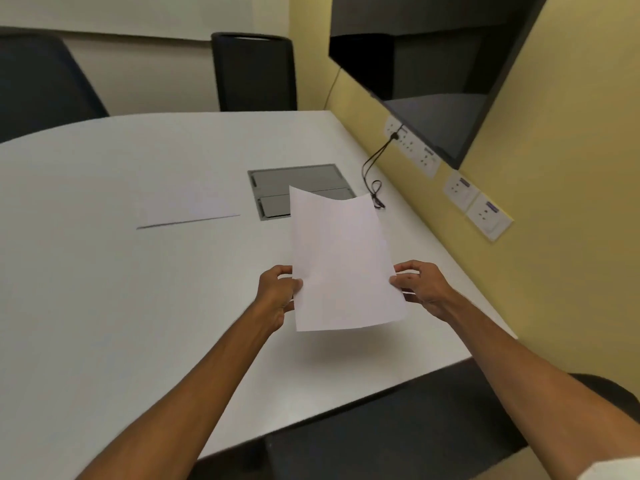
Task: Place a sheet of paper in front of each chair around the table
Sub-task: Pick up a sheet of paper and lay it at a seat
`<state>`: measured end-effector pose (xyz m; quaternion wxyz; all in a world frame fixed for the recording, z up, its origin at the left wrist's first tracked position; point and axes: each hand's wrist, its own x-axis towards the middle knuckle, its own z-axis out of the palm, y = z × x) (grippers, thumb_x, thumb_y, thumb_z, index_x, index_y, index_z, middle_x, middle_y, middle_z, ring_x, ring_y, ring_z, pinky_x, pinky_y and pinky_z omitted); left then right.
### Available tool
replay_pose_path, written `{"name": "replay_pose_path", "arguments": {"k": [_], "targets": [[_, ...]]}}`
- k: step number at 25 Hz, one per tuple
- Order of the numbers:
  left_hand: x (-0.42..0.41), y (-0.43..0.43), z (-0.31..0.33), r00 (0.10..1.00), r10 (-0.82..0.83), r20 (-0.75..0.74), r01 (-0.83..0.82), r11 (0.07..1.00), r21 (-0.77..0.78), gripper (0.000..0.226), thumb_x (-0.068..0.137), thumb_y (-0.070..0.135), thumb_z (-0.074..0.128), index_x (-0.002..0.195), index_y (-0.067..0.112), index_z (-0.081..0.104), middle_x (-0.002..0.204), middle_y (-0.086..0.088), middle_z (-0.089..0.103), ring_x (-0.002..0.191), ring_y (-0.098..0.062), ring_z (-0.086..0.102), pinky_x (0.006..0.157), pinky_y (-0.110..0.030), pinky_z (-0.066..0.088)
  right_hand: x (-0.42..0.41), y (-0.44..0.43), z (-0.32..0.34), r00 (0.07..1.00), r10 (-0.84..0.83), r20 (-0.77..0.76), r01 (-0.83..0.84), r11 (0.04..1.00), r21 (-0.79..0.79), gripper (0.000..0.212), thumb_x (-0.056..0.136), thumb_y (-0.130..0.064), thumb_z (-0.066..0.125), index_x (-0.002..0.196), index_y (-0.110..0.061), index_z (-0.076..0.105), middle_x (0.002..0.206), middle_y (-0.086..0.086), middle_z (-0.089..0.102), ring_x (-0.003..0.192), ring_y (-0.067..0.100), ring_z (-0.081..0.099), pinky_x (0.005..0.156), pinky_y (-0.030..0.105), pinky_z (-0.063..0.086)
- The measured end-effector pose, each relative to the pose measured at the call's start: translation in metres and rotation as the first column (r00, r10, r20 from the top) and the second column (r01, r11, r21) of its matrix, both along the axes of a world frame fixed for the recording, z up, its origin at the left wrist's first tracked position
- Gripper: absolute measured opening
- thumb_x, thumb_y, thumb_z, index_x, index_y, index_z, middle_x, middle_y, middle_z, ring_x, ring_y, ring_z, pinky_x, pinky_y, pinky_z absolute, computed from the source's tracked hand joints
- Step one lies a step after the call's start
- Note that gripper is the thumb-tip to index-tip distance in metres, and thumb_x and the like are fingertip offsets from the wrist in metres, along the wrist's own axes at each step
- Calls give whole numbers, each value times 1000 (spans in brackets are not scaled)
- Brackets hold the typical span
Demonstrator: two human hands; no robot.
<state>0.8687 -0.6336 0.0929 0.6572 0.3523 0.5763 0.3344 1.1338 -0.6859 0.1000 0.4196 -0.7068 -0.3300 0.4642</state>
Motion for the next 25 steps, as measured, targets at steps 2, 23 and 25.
{"name": "replay_pose_path", "arguments": {"k": [2, 23, 25], "targets": [[6, 5, -12, 997, 60, -38, -61, 998, -11, 32, 86, -9, 52, 113, 9, 57, 107, -14, 64, 85, -27, 62, 65, -32, 54, 7, 18, -15, 997, 78, -9, -78, 996, -35, 21, 80, 5, 68, 97, -5, 59, 85, 13, 67, 71, 23, 64, 62, 29, 51], [42, 29, -178, 907, 120, -403, -209, 960, -186, 26, 76, -6, 70, 93, 13, 67, 100, -14, 70, 79, -26, 63, 66, -26, 52, 40, 72, -201, 946, 300, 118, -267, 934, -236, 25, 76, 4, 71, 98, 3, 58, 73, 10, 60, 75, 28, 60, 74, 44, 57], [42, 28, -185, 897, 79, -435, -169, 971, -171, 26, 76, -5, 70, 98, 9, 67, 97, -12, 68, 76, -25, 61, 60, -23, 49, 40, 72, -207, 931, 300, 208, -251, 940, -232, 23, 76, 2, 71, 95, 0, 60, 77, 10, 61, 74, 27, 59, 74, 44, 57]]}}
